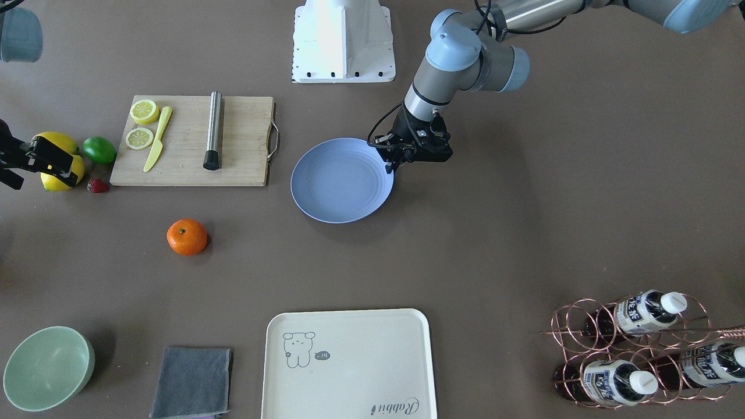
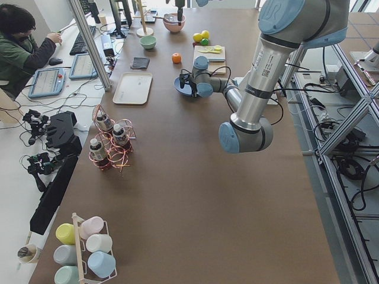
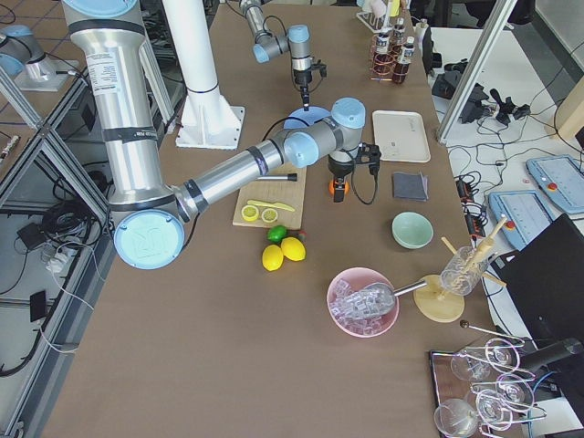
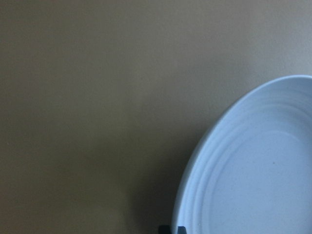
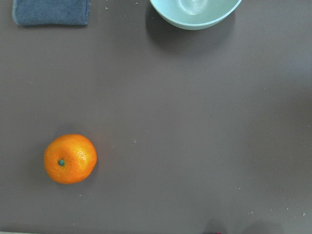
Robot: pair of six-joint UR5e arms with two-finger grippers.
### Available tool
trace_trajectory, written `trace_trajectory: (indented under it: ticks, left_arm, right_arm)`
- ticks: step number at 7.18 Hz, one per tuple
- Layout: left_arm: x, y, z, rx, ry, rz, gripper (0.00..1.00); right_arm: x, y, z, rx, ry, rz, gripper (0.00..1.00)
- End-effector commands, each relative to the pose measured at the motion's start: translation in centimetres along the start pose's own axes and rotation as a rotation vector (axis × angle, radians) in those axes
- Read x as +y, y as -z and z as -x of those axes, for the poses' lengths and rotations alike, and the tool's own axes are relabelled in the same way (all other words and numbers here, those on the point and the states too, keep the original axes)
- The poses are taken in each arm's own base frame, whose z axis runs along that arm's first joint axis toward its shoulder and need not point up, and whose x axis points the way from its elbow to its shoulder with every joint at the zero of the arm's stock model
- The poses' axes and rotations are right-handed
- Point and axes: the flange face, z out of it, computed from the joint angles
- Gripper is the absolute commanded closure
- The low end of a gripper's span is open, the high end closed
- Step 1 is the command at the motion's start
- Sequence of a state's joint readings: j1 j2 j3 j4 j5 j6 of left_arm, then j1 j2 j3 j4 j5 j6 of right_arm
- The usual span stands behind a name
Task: Pick orange to plate
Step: 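Push the blue plate with the left gripper toward the table center, then withdraw the left arm while the right gripper reaches down to the orange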
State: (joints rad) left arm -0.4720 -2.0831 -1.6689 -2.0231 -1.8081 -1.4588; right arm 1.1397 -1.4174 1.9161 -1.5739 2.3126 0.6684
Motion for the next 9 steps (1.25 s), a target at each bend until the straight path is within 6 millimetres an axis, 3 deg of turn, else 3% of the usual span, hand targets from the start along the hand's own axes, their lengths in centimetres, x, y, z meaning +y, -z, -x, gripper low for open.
trace_trajectory:
  ticks: [1, 2, 3, 5, 6, 7, 9]
  left_arm:
    - [-0.6, 0.0, -1.1, 0.014, 0.001, -0.007, 0.02]
    - [-0.8, 0.9, -1.9, 0.034, 0.001, -0.01, 0.02]
    - [-2.2, 3.0, -2.1, 0.056, 0.006, -0.024, 0.02]
    - [-7.1, 6.5, -0.4, 0.07, 0.029, -0.01, 0.02]
    - [-8.5, 7.8, 1.9, 0.057, -0.126, -0.042, 0.02]
    - [-11.2, 9.9, 5.1, 0.025, -0.287, -0.089, 0.02]
    - [-14.4, 10.9, 7.7, -0.025, -0.314, -0.127, 0.02]
  right_arm:
    - [0.2, 0.0, 0.3, -0.003, -0.004, 0.001, 0.0]
    - [0.4, -0.4, 1.0, -0.013, 0.015, -0.002, 0.0]
    - [0.5, -0.8, 1.7, -0.024, 0.01, -0.009, 0.0]
    - [0.3, -2.9, 7.9, -0.003, -0.03, -0.029, 0.0]
    - [0.3, -4.3, 11.1, 0.0, -0.049, -0.03, 0.0]
    - [0.3, -5.5, 12.9, 0.007, -0.049, -0.029, 0.0]
    - [0.0, -8.9, 15.1, 0.05, -0.024, -0.051, 0.0]
